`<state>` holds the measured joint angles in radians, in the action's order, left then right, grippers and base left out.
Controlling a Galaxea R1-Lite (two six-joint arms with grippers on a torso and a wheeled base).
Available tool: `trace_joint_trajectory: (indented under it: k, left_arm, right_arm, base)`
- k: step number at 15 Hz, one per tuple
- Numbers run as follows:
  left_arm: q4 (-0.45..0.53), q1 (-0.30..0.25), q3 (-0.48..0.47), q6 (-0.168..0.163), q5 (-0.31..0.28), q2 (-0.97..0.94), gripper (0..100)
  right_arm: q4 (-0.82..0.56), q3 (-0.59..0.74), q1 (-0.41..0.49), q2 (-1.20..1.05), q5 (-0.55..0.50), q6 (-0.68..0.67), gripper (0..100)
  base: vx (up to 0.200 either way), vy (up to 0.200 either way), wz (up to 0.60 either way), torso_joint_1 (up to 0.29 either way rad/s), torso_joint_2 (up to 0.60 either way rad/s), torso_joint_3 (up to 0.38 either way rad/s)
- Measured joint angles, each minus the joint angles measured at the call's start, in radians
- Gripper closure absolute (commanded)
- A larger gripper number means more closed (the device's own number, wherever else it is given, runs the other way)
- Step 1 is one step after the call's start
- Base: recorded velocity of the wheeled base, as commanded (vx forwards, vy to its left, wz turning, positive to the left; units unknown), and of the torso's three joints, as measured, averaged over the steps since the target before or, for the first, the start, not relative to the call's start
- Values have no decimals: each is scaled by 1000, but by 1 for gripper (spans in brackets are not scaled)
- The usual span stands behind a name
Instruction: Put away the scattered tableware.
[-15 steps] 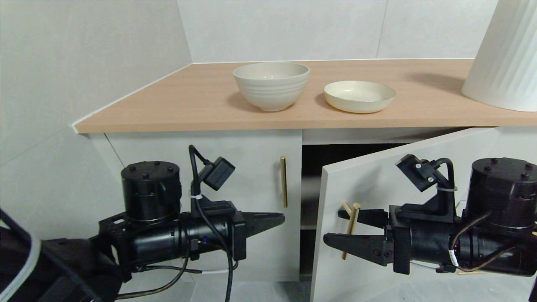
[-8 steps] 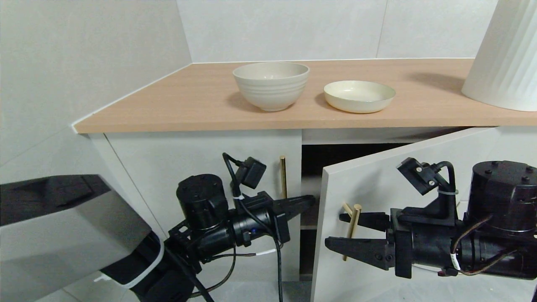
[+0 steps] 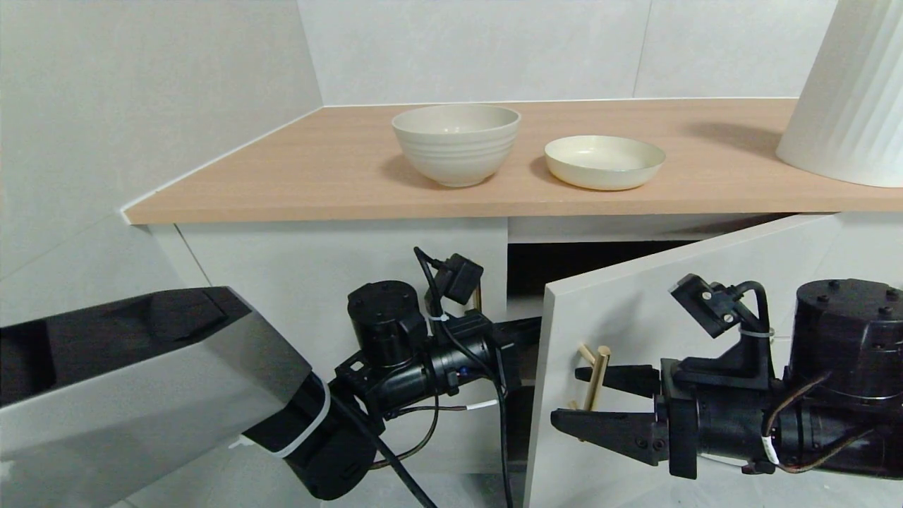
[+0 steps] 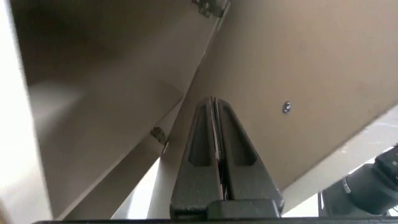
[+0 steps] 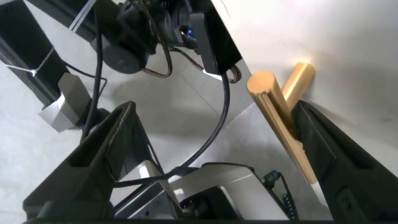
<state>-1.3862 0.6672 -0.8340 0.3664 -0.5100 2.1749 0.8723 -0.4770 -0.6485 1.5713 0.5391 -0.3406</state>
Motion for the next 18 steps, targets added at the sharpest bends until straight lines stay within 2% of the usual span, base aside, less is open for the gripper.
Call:
trace_joint_trajectory:
  k: [3,5,7,10,14,16,18]
  left_arm:
    - [1,11,-6,0,-1,4,100]
    - [9,18,-8,0,-1,1,100]
    - [59,29,-21,0,-1,-4,100]
    - [162,50,-74,0,-1,-20,100]
    - [189,60,-68,-4,1,-49,100]
    - [189,67,-66,-4,1,-51,100]
    - [189,74,-63,-3,1,-52,100]
  right_arm:
    - [-2,40,0,-39,-2,0,0]
    - [-1,101,0,-90,-43,4,0]
    - [-21,162,0,-143,-163,42,0]
    - [-144,190,0,-224,-313,87,0]
    - [-374,143,-2,-350,-327,92,0]
    - [-391,127,-2,-386,-324,93,0]
    - [-393,126,-2,-403,-323,95,0]
  base:
    - [0,0,0,0,0,0]
    - [0,0,0,0,0,0]
    - [0,0,0,0,0,0]
    - [0,0,0,0,0,0]
    - [0,0,0,0,0,0]
    - [0,0,0,0,0,0]
    - [-200,0,0,2,5,2]
